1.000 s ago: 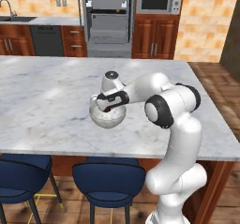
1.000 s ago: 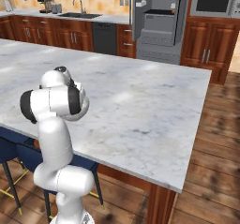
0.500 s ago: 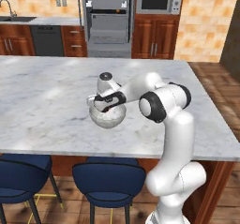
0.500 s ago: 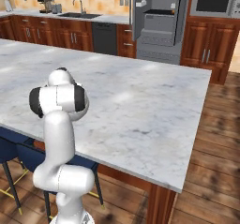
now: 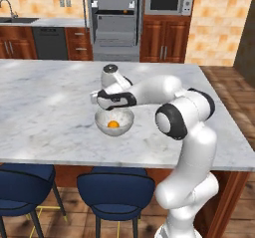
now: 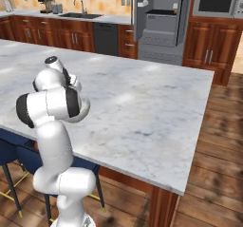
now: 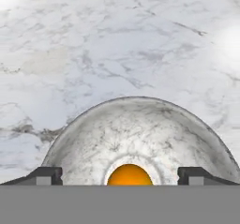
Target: Retrieve the orange and tangerine from the fridge and place them into the bowl on the dining table.
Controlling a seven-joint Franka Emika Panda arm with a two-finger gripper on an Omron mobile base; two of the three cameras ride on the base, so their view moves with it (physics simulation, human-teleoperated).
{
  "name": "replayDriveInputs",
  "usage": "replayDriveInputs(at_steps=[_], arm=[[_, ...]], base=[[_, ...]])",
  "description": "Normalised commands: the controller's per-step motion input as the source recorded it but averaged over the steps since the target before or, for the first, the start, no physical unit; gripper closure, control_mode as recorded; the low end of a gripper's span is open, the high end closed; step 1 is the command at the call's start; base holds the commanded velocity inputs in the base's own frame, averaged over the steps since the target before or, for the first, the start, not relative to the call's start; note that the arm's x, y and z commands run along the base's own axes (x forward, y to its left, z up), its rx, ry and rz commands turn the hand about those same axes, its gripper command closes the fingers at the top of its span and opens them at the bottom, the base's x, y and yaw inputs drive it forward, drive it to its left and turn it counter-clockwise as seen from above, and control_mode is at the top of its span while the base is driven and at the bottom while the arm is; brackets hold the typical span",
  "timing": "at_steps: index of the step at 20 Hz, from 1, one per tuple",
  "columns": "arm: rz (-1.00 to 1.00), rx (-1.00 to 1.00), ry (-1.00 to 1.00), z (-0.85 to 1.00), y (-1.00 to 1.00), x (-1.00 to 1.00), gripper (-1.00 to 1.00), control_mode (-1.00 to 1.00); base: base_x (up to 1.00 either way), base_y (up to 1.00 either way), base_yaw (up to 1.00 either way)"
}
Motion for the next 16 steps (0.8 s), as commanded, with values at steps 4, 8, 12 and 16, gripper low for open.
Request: replayDriveInputs(at_steps=[4,8,12,16], arm=[[-0.01,0.0,-0.07,1.0,-0.28,-0.88,-1.0,-1.0],[-0.05,0.0,-0.1,1.0,-0.43,-1.0,-1.0,-1.0],[-0.1,0.01,-0.08,1.0,-0.65,-1.0,-1.0,-1.0],[-0.07,0.07,-0.11,1.0,-0.8,-1.0,-1.0,-1.0]], base=[[0.0,0.0,0.0],[0.0,0.0,0.0],[0.0,0.0,0.0],[0.0,0.0,0.0]])
